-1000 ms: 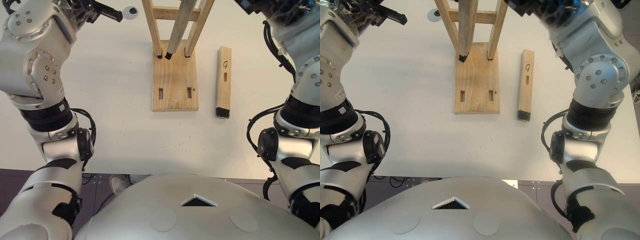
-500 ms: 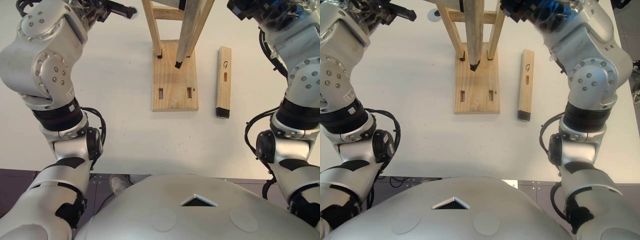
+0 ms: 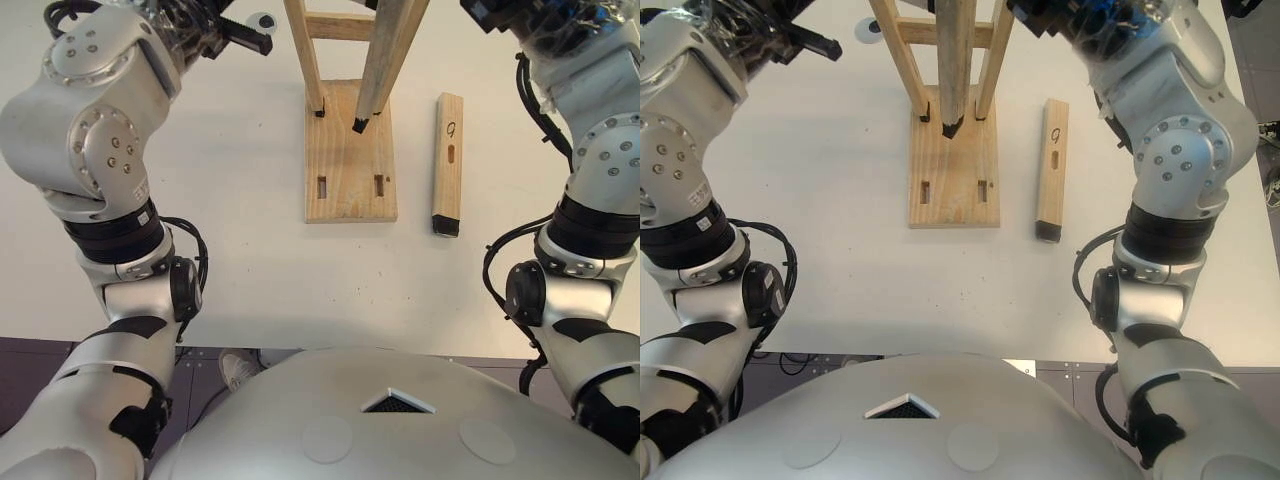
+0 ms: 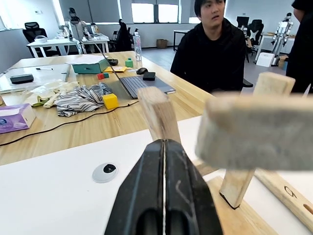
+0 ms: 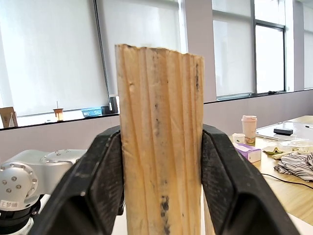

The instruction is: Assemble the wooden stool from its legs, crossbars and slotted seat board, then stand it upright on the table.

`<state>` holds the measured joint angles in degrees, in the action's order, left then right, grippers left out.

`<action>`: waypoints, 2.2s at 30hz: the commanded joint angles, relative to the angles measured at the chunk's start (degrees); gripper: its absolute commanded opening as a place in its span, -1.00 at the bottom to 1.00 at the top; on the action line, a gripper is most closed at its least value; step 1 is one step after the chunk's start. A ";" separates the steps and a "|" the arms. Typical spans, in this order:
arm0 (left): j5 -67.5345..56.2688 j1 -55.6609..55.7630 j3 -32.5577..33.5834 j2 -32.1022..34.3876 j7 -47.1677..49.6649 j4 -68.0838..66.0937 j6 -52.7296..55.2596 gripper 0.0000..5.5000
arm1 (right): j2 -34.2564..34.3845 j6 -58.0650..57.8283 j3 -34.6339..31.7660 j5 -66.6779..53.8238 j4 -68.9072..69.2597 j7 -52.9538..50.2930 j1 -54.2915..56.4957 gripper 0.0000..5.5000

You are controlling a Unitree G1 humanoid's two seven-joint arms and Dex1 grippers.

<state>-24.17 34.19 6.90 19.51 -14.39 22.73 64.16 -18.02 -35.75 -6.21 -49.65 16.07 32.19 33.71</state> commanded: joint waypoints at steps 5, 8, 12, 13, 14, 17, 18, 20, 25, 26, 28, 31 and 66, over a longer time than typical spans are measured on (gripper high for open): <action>4.04 -2.25 1.02 4.06 0.82 -4.99 -4.52 -1.00 | -0.15 -0.55 -2.94 -3.12 0.22 1.52 0.54 -0.26; 6.30 -3.99 2.97 7.59 -0.74 -10.16 -10.56 -1.00 | -2.25 -2.07 -6.94 -7.61 -1.38 4.51 0.39 -0.26; 6.24 -2.99 5.53 9.22 -2.67 -14.40 -15.15 -1.00 | -4.89 -3.64 -11.70 -13.44 -5.05 10.71 -1.61 -0.26; 5.99 -2.34 5.96 9.43 -3.30 -15.42 -15.91 -1.00 | -5.35 -3.61 -12.46 -14.10 -5.93 12.22 -2.51 -0.26; 5.56 -1.72 6.32 9.60 -3.91 -16.21 -16.31 -1.00 | -5.62 -3.25 -12.94 -13.98 -6.73 13.64 -3.40 -0.26; 4.68 0.55 6.64 10.34 -6.10 -19.02 -17.15 -1.00 | -6.89 -0.58 -13.91 -11.98 -11.29 21.19 -8.11 -0.26; 4.44 1.46 6.50 10.58 -6.89 -20.23 -17.44 -1.00 | -7.02 0.88 -13.81 -10.63 -12.83 23.32 -9.50 -0.26; 4.54 3.61 5.89 11.25 -8.78 -24.00 -18.37 -1.00 | -6.27 3.69 -13.40 -7.96 -15.17 25.54 -11.34 -0.26; 7.50 9.48 2.32 13.47 -14.52 -37.92 -23.85 -1.00 | -2.68 7.78 -12.53 -5.51 -15.94 27.41 -15.17 -0.26; 8.24 9.83 1.99 13.86 -15.59 -42.08 -25.90 -1.00 | -1.77 8.73 -12.20 -5.18 -16.09 27.38 -15.84 -0.26; 10.02 9.77 1.35 14.41 -17.08 -49.79 -30.22 -1.00 | -0.38 10.61 -11.58 -4.15 -16.83 27.38 -16.87 -0.26; 11.85 9.54 0.41 14.75 -19.03 -58.10 -34.75 -1.00 | 0.99 12.91 -10.96 -2.45 -17.51 27.54 -18.45 -0.26; 10.60 -5.87 3.91 9.74 -16.58 -51.86 -34.25 -1.00 | -16.94 11.87 6.77 13.55 -33.46 47.22 -6.68 -0.26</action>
<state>-12.94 30.55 9.81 29.76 -32.37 -32.11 28.72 -32.71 -22.15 -3.79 -42.10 -15.48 78.15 26.78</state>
